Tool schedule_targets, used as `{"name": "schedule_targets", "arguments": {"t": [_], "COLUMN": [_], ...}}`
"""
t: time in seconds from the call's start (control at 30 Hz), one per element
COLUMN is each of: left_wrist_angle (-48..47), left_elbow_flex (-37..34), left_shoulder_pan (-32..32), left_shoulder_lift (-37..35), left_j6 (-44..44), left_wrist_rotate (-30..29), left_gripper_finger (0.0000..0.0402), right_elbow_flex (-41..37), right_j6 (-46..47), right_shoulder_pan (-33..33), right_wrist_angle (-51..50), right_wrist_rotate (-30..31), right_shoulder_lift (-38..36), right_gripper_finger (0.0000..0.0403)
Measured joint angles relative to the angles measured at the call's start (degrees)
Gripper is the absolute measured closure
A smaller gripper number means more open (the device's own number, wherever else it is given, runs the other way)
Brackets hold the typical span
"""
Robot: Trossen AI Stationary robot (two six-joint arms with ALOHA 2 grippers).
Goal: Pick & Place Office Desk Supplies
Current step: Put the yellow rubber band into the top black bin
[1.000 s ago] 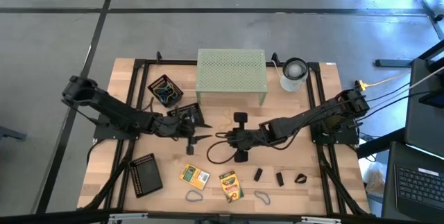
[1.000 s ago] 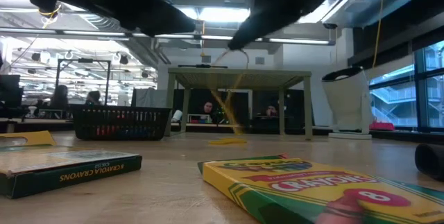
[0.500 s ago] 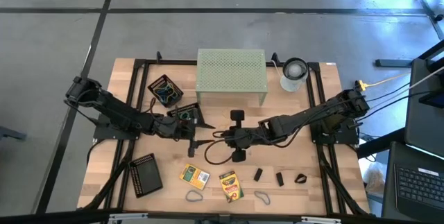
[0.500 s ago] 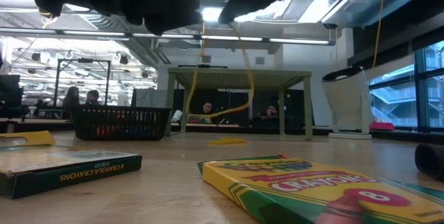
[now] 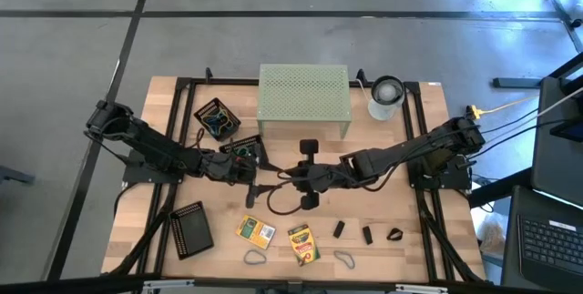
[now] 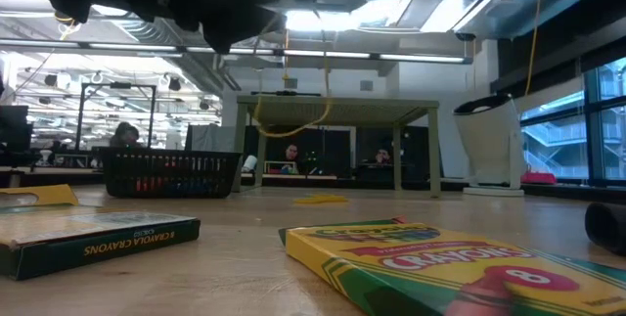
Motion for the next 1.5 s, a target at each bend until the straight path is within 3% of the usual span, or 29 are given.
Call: {"name": "schedule_targets", "arguments": {"t": [0.23, 0.63, 0.87, 1.03, 1.23, 1.5], "left_wrist_angle": [0.48, 1.25, 1.25, 1.25, 1.24, 0.66], "left_elbow_flex": [0.0, 0.0, 0.0, 0.0, 0.0, -0.01], "left_shoulder_pan": [0.0, 0.66, 0.92, 0.92, 0.92, 0.96], "left_shoulder_lift": [0.0, 0.0, 0.0, 0.0, 0.0, -0.64], "left_j6": [-1.72, -1.46, -1.28, -1.26, -1.26, -1.72], "left_wrist_rotate": [-0.1, -0.17, -0.43, -0.45, -1.12, -10.35], "left_gripper_finger": [0.0196, 0.039, 0.0398, 0.0398, 0.0398, 0.0398], "right_elbow_flex": [0.8, 0.8, 0.8, 0.8, 0.8, 0.83], "right_j6": [-1.27, -1.44, 0.53, 1.77, 2.32, 13.15], "right_shoulder_pan": [0.0, 0.0, 0.02, 0.0, 0.0, 0.2], "right_wrist_angle": [0.23, 0.16, 0.16, 0.14, -1.31, -8.67], "right_wrist_rotate": [0.01, -0.47, -0.52, -0.52, -0.6, -0.5], "right_shoulder_lift": [-0.02, -0.02, -0.02, -0.02, -0.85, -6.95], "right_gripper_finger": [0.0403, 0.0403, 0.0382, 0.0343, 0.026, 0.0158]}}
